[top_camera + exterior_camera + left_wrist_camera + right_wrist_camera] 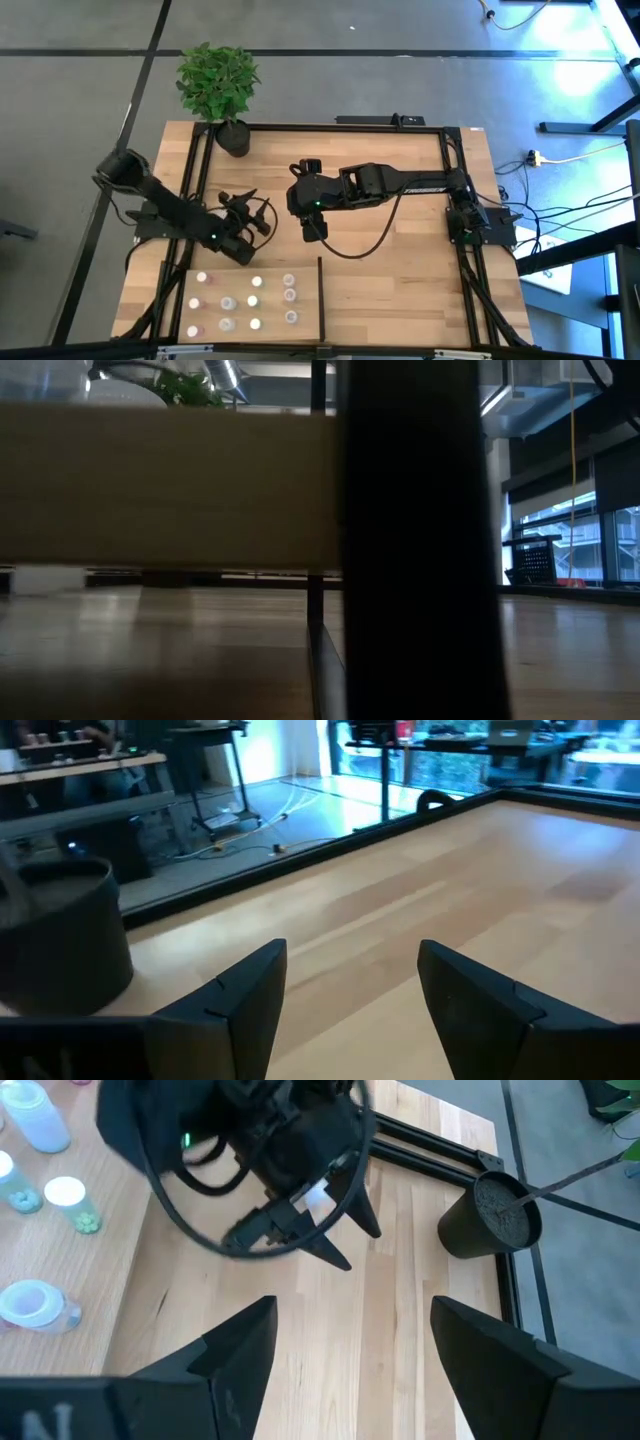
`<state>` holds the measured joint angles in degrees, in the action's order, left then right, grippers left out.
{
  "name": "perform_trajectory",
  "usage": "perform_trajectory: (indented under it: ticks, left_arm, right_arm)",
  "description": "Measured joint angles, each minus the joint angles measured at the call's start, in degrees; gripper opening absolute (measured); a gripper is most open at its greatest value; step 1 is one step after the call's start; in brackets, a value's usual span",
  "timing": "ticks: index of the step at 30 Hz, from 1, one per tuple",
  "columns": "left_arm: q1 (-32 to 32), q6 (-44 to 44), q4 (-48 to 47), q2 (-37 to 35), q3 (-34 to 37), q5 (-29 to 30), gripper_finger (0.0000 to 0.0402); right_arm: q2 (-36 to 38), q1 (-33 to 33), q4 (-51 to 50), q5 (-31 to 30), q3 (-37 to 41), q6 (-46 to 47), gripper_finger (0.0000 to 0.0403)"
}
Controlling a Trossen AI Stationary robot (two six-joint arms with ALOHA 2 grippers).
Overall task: Pick and place medicine bottles onto shelf by color
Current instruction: Put the white pill bottle on the shelf aligned with the other white pill bottles
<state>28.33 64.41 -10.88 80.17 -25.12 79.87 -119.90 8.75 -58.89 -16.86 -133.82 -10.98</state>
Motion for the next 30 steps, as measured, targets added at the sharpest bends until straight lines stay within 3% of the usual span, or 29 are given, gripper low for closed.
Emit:
perform_trajectory:
  ticks: [7,14,20,30]
  left_arm:
    - [1.87,-13.64,-0.02,-12.88,0.00,-4.91,0.0220]
    - [4.03,-21.94,-0.94,-21.97,0.00,-8.80,0.0220]
    - [2.87,-28.66,-3.08,-27.98,-0.31,-18.35,0.0220]
    - [-4.94,-23.15,-34.36,-29.27,-14.45,-38.74,0.0220]
  right_arm:
    - [0.00,0.00,0.00,0.00,0.00,0.01,0.0265]
    - [0.00,0.00,0.00,0.00,0.00,0.01,0.0265]
    - [0.00,0.00,0.00,0.00,0.00,0.01,0.0265]
    - [0.00,0.02,0.00,0.00,0.00,0.00,0.0265]
